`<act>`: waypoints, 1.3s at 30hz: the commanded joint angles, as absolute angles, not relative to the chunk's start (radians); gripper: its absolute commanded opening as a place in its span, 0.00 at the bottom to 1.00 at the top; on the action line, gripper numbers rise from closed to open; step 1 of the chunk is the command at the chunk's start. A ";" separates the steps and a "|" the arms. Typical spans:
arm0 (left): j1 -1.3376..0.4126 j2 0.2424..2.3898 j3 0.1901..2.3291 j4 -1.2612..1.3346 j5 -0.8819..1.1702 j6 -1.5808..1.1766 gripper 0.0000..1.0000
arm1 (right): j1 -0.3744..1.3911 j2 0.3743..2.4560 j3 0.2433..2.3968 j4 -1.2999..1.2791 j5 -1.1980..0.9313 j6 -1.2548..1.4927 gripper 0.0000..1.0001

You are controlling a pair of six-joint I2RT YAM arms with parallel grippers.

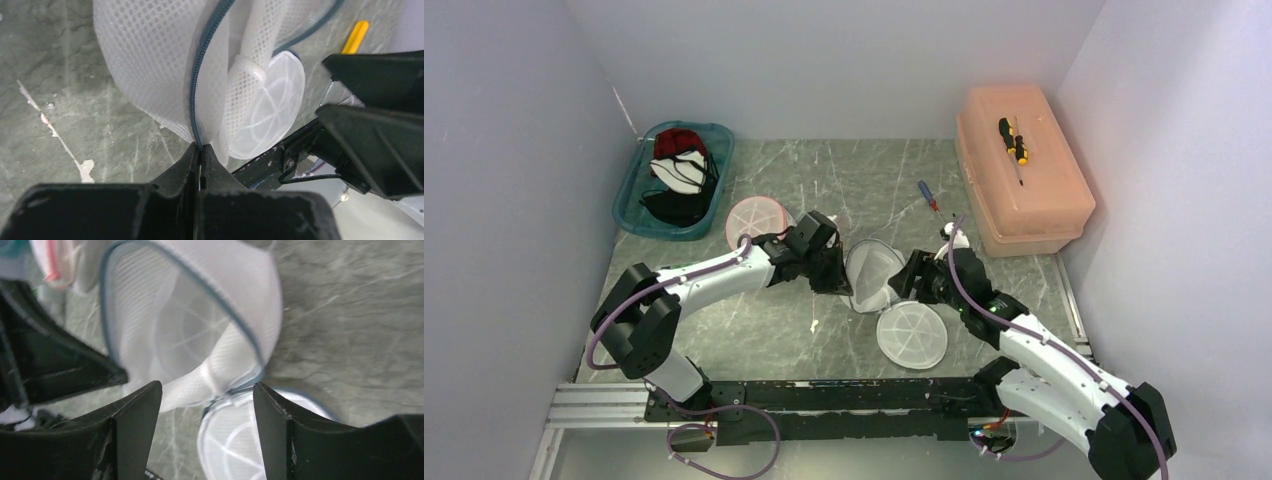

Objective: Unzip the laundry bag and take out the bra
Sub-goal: Adjust the laundry bag at the center of the board.

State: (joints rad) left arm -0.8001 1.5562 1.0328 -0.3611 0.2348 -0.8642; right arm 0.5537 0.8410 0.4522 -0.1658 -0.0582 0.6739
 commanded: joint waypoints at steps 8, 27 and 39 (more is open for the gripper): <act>-0.796 1.541 1.134 -0.482 0.155 -0.789 0.03 | 0.557 1.116 0.560 -0.091 0.055 0.653 0.58; -0.798 1.658 1.385 -0.920 -0.297 -0.677 0.10 | 0.590 0.977 0.756 -0.505 0.165 0.633 0.00; -0.798 1.420 1.239 -0.622 -0.154 -0.619 0.94 | 0.590 0.946 0.767 -0.509 0.112 0.582 0.00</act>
State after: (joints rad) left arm -0.7982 1.5291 1.2442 -0.7765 -0.2020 -0.6888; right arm 0.5900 0.9680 0.7177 -0.5152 0.1436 0.6235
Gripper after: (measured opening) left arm 0.940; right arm 0.014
